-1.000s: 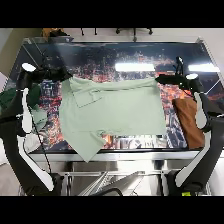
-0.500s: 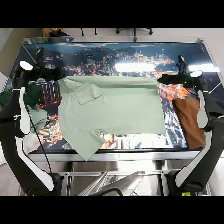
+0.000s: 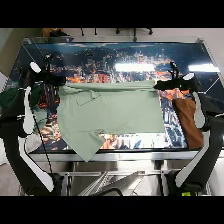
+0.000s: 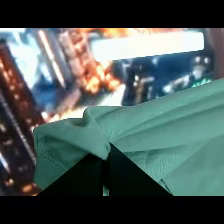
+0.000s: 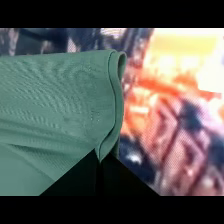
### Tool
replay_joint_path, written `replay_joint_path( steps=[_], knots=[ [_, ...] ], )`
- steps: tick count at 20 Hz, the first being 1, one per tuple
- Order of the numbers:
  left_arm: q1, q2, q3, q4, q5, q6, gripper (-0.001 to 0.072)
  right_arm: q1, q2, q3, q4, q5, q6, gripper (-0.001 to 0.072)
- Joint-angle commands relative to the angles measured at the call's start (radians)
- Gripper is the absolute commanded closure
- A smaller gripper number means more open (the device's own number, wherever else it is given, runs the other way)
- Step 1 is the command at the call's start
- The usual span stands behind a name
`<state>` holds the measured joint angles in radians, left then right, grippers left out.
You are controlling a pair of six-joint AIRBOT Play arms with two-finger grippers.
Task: Fold the shirts.
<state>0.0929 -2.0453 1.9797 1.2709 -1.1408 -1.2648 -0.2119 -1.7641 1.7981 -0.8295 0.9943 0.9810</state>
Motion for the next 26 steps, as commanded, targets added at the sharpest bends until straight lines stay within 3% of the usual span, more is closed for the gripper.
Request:
replay_joint_path(
  steps=[1,4,5,6,7,8,10,12,14,17,21,26],
  knots=[
    [-0.003,-0.002,0.0,0.046,-0.021,0.008,0.0688,0.004,0.0,-0.002,-0.024,-0.009,0.011,0.0698],
    [-0.02,-0.002,0.0,0.037,-0.017,0.008,0.0686,0.013,0.0,-0.002,-0.019,-0.009,0.011,0.0696],
    [-0.024,-0.002,0.001,0.036,-0.018,0.008,0.0684,0.017,0.0,-0.002,-0.019,-0.009,0.011,0.0642],
    [-0.031,-0.001,0.002,0.037,-0.026,0.008,0.0455,0.021,0.005,-0.002,-0.02,-0.009,0.011,0.0468],
    [-0.034,-0.001,0.013,0.036,-0.052,0.006,0.0137,0.022,0.016,-0.001,-0.02,-0.005,0.011,0.0378],
    [-0.034,-0.001,0.037,0.037,-0.091,0.001,0.0096,0.02,0.037,-0.001,-0.025,0.005,0.011,0.0377],
    [-0.025,0.007,0.109,0.038,-0.188,-0.037,0.0095,-0.002,0.101,-0.001,-0.038,0.051,0.02,0.0298],
    [0.005,0.077,0.082,0.032,-0.251,-0.106,0.0095,-0.043,0.174,-0.002,-0.072,0.144,0.051,0.0296],
    [0.047,0.18,-0.066,-0.039,-0.313,-0.126,0.0095,-0.102,0.221,-0.019,-0.079,0.27,0.068,0.0304],
    [0.101,0.387,-0.459,-0.126,-0.383,-0.143,0.0096,-0.212,0.262,-0.113,-0.084,0.472,0.099,0.0328],
    [0.099,0.737,-1.058,-0.174,-0.232,-0.151,0.0096,-0.306,0.309,-0.309,-0.099,0.522,0.099,0.0331],
    [0.017,0.983,-1.467,-0.177,-0.104,-0.21,0.0097,-0.312,0.314,-0.462,-0.162,0.494,0.09,0.033]
  ],
)
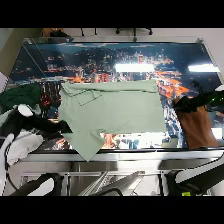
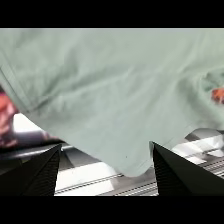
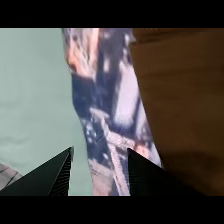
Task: Fold the shirts.
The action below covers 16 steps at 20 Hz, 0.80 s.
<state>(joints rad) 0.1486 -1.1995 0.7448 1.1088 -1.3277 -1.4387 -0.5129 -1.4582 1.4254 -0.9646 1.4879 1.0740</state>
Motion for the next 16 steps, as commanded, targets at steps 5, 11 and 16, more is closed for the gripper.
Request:
replay_joint_path(
  steps=[5,11,16],
  knots=[
    [-0.126,0.22,-0.372,-0.14,0.247,-0.048,0.0097,0.029,0.006,-0.191,-0.019,-0.068,-0.053,0.033],
    [-0.261,0.093,-0.332,-0.144,0.42,-0.071,0.0117,0.111,-0.001,-0.206,-0.019,-0.119,-0.065,0.033],
    [-0.32,-0.037,-0.158,-0.136,0.391,-0.05,0.0689,0.178,-0.001,-0.206,0.003,-0.046,-0.071,0.0399]
  ],
)
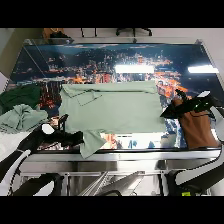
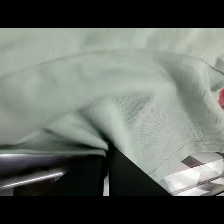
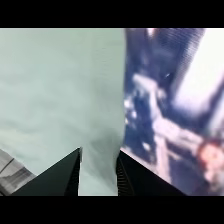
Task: Fold the shirts.
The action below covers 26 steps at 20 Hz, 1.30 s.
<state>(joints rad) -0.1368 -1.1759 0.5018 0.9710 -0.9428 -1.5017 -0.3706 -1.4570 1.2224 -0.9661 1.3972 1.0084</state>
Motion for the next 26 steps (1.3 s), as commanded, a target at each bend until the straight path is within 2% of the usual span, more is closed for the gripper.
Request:
replay_joint_path(
  steps=[1,2,7,8,9,10,15,18,23,26],
  knots=[
    [-0.038,-0.069,0.122,0.006,-0.008,0.018,0.0689,0.042,-0.002,-0.003,0.013,0.066,-0.006,0.0428],
    [-0.037,-0.069,0.15,0.006,-0.018,0.02,0.0689,0.05,-0.002,-0.003,0.014,0.087,-0.006,0.0489],
    [-0.037,-0.068,0.276,0.059,-0.079,0.021,0.069,0.061,0.041,-0.064,0.028,0.139,0.001,0.0489],
    [-0.037,-0.068,0.293,0.059,-0.084,0.028,0.069,0.061,0.064,-0.079,0.028,0.125,-0.001,0.0518],
    [-0.037,-0.067,0.315,0.058,-0.095,0.033,0.069,0.061,0.089,-0.086,0.027,0.113,-0.014,0.0673],
    [-0.037,-0.058,0.342,0.059,-0.106,0.039,0.069,0.061,0.116,-0.085,0.028,0.092,-0.014,0.0697],
    [0.066,0.032,0.545,0.147,-0.204,0.034,0.0693,0.052,0.2,0.009,0.029,0.042,-0.012,0.0698],
    [0.135,0.026,0.671,0.16,-0.218,0.056,0.0693,0.056,0.195,0.066,0.112,-0.048,-0.023,0.0698],
    [0.135,-0.19,0.923,0.163,-0.21,0.098,0.0693,0.071,0.119,0.153,0.299,-0.27,-0.124,0.0698],
    [0.154,-0.35,1.063,0.164,-0.198,0.098,0.0692,0.093,0.017,0.233,0.321,-0.385,-0.15,0.0698]
  ],
)
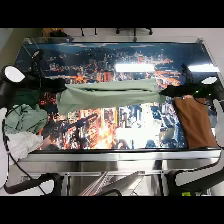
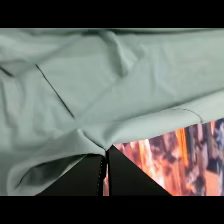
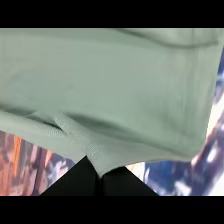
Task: Fold the shirts.
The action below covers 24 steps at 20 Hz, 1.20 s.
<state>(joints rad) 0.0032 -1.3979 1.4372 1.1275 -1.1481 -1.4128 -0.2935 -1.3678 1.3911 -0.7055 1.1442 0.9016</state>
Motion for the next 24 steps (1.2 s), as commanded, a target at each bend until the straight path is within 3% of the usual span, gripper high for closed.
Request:
replay_joint_path(
  steps=[1,10,18,19,21,22,23,24],
  knots=[
    [0.016,-0.18,0.166,0.013,0.005,0.009,0.0693,0.023,-0.116,0.102,0.063,-0.156,-0.042,0.0698],
    [0.018,-0.566,0.438,0.034,-0.013,-0.004,0.0693,0.08,-0.448,0.44,0.098,-0.183,-0.042,0.0697],
    [0.018,-0.653,0.516,0.085,-0.089,-0.01,0.0691,0.077,-0.479,0.463,0.09,-0.212,-0.042,0.0695],
    [0.018,-0.653,0.516,0.08,-0.099,-0.01,0.0687,0.077,-0.477,0.471,0.091,-0.203,-0.042,0.0635],
    [0.018,-0.646,0.516,0.046,-0.111,-0.009,0.0684,0.077,-0.475,0.513,0.092,-0.159,-0.042,0.0342],
    [0.018,-0.637,0.517,0.02,-0.109,-0.006,0.0453,0.07,-0.475,0.55,0.085,-0.13,-0.042,0.0293],
    [0.018,-0.624,0.516,0.003,-0.103,-0.002,0.0081,0.063,-0.475,0.585,0.077,-0.114,-0.037,0.0285],
    [0.018,-0.609,0.516,-0.007,-0.098,-0.002,-0.0004,0.055,-0.475,0.61,0.071,-0.116,-0.01,0.0178]
  ],
)
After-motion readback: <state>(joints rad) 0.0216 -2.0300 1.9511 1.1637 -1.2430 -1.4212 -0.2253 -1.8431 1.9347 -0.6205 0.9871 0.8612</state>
